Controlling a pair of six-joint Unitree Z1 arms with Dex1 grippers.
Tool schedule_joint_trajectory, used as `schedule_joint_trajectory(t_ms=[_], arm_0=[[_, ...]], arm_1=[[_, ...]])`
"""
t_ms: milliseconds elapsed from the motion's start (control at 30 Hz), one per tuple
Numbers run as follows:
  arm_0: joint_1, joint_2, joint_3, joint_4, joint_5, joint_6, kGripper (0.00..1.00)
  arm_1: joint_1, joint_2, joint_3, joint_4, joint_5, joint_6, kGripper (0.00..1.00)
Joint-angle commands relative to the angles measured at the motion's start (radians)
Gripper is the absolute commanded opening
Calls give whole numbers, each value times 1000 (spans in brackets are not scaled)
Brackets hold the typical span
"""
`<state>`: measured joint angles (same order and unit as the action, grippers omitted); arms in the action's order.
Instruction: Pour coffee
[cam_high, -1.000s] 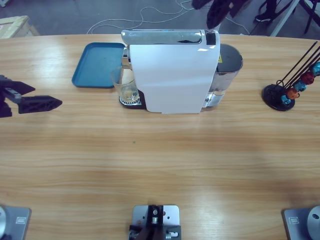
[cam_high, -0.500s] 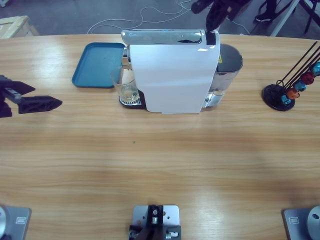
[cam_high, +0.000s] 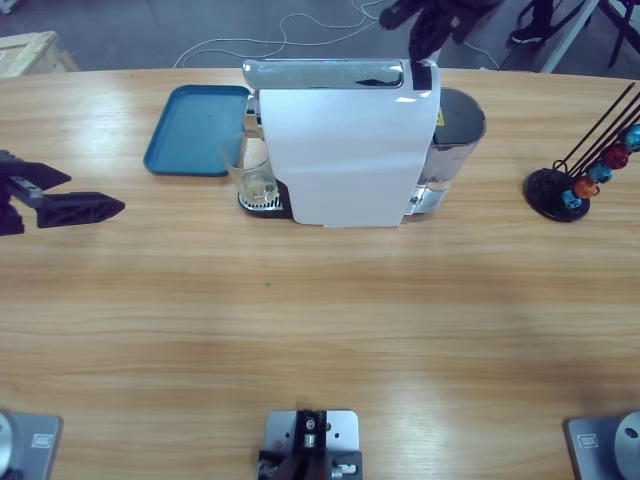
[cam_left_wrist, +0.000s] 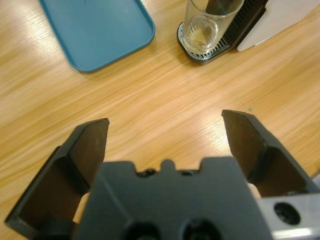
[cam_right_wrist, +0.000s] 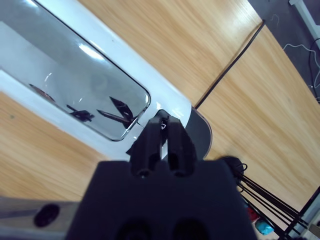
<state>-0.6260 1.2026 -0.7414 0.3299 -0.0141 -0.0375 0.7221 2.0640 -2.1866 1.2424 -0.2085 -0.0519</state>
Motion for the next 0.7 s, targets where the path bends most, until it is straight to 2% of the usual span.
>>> schedule_joint_trajectory(t_ms=[33,700], arm_0=[[7,35,37,-12,-17,10,982],[7,40,37,-14,-17,10,982]], arm_1=[[-5,34,-234,194,-26,7,1000],[-5,-31,-161,200,39,36,1000]])
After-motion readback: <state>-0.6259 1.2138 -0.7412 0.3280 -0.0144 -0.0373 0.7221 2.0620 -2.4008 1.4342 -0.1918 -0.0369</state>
